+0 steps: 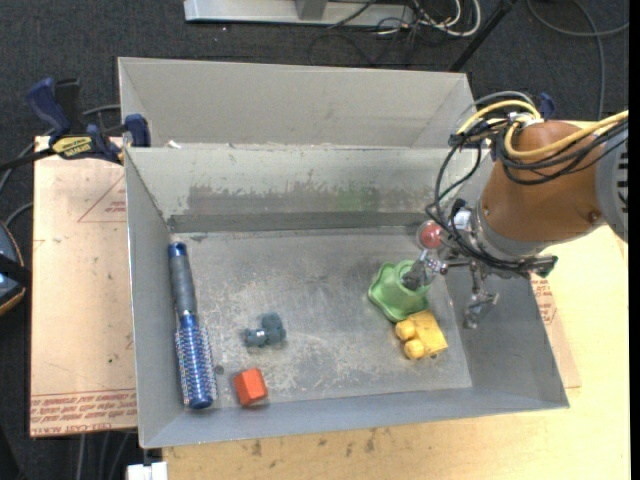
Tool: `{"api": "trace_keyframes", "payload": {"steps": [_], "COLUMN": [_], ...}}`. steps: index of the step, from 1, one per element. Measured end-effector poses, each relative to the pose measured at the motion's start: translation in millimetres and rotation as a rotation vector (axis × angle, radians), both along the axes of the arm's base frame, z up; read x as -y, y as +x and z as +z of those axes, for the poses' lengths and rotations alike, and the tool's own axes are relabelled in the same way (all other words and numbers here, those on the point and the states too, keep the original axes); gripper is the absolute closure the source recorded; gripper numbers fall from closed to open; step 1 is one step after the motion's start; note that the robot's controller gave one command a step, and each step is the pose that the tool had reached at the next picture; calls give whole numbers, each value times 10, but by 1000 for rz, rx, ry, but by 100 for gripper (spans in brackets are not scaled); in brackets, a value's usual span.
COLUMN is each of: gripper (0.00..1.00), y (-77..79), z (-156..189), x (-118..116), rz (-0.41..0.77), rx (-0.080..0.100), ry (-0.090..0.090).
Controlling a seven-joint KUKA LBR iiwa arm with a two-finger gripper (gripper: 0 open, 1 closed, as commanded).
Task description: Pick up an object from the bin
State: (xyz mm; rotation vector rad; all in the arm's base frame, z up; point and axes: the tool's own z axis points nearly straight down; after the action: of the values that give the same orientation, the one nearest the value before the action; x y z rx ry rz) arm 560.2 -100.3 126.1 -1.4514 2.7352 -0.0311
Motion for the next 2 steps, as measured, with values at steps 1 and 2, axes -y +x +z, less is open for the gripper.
{"api": "trace_keyframes", "payload": {"steps": [1, 2], "gripper": [0, 0], "y": [-6, -35], "z": [-1, -8], "x": [-34, -40], "rz": [85, 135], "rx": [-2, -17], "ry": [0, -2]}}
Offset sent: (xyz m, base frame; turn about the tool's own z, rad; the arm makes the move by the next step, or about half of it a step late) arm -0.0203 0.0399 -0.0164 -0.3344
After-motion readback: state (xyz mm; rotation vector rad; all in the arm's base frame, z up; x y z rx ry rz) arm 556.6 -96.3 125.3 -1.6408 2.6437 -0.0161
